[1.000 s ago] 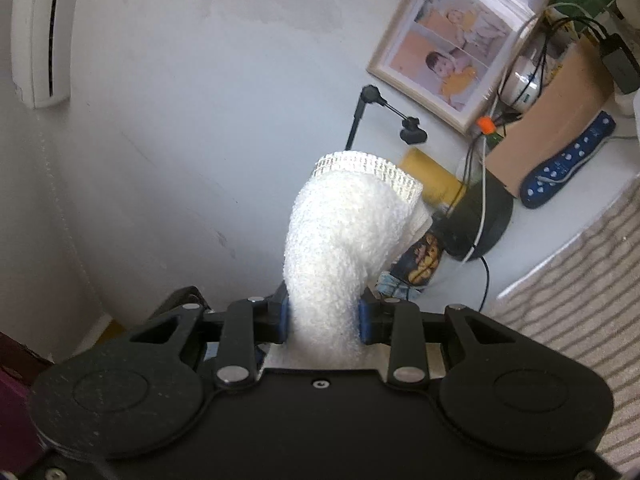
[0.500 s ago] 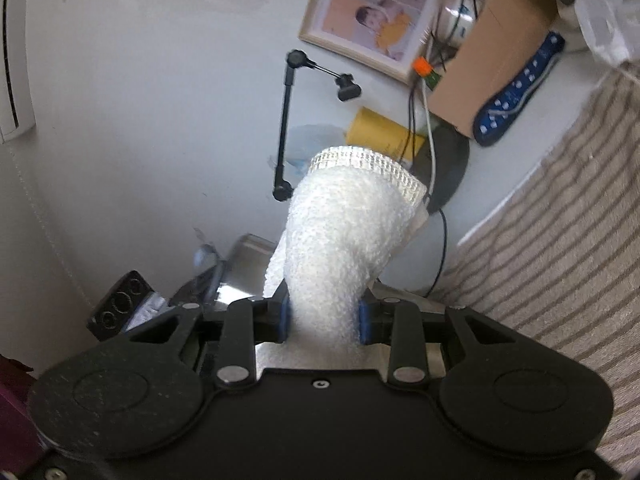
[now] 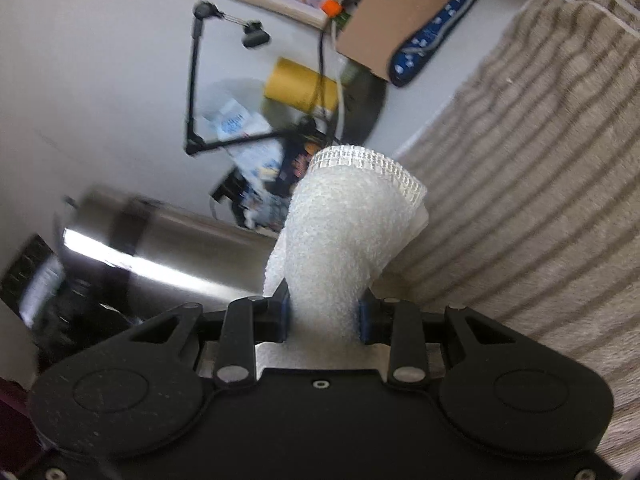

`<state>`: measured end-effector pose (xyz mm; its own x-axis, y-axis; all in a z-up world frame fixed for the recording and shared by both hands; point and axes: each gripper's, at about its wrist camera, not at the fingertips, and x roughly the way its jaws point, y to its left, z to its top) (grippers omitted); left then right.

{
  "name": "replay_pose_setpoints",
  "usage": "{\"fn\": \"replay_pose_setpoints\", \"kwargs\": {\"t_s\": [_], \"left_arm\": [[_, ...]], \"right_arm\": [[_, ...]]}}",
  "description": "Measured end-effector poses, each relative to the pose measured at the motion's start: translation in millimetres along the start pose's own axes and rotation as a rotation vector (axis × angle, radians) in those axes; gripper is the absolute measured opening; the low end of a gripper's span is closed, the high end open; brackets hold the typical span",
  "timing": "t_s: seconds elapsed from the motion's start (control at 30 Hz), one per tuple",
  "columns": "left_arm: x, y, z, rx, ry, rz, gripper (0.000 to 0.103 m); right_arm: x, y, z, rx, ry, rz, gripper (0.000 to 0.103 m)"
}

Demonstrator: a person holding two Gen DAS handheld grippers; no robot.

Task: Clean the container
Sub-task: 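Wipe the lid again with the cloth in the right gripper, then sweep the cloth in the right gripper over the lid and strap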

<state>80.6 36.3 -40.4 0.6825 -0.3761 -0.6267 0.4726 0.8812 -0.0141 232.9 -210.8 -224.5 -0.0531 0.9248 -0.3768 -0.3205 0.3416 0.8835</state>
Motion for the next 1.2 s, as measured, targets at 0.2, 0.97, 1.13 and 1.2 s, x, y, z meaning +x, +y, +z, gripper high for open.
{"fn": "replay_pose_setpoints", "kwargs": {"t_s": [0.2,0.97,1.13,1.2], "left_arm": [[1.9,2.4,2.7,0.028,0.013,-0.023,0.081],[11.1,-11.0,27.8,-0.243,0.118,0.186,0.083],[11.7,-18.3,25.4,-0.304,0.085,0.282,0.083],[9.6,-14.3,22.3,-0.268,0.073,0.250,0.083]], "right_arm": [[14.7,12.4,-7.3,-0.222,0.065,-0.182,0.030],[-25.0,60.3,11.7,-0.179,-0.137,0.011,0.030],[-25.2,67.9,9.3,-0.183,-0.130,0.025,0.031],[-27.0,66.9,8.3,-0.169,-0.131,0.036,0.031]]}}
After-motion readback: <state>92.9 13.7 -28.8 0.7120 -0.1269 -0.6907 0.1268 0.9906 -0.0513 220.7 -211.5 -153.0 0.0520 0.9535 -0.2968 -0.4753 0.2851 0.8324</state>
